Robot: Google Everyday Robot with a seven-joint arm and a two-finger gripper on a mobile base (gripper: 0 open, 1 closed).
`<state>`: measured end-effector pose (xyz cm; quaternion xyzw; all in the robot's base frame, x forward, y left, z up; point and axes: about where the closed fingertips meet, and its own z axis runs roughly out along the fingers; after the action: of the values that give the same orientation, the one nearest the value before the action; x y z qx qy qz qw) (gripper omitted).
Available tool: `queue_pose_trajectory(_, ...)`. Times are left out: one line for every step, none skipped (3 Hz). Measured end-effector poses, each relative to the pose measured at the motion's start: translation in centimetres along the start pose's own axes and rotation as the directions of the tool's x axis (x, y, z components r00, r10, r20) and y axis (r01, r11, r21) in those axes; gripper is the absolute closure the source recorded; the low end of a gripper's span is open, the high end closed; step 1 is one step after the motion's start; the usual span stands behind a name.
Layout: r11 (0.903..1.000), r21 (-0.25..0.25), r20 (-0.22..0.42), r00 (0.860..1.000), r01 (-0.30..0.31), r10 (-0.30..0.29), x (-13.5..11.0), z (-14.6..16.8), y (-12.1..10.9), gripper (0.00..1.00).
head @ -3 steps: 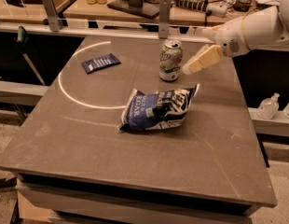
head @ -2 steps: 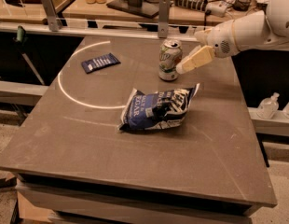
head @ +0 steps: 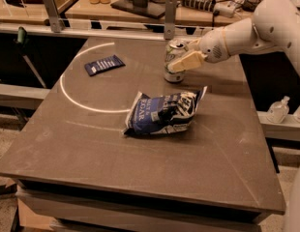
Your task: Move 7up can near rxbar blueberry
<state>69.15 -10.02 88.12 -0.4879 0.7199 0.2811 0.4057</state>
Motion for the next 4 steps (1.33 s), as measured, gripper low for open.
queue_pose_trajectory(0.9994,-0.035,-0.004,1.000,0.002,-0.002,-0.7,1.1,0.2,0.65)
queue_pose_trajectory(1.0000,-0.005,0.026,1.000,-0.001,0.001,-3.7,1.1,-0.4,0.88)
queue_pose_trajectory(0.9988,0.030,0.015,0.999,0.039,-0.040,-7.0,1.8,-1.0,1.00)
queue_pose_trajectory(0.9973,0.051,-0.045,0.998,0.053,-0.050,-8.5,5.5,-1.8,1.00)
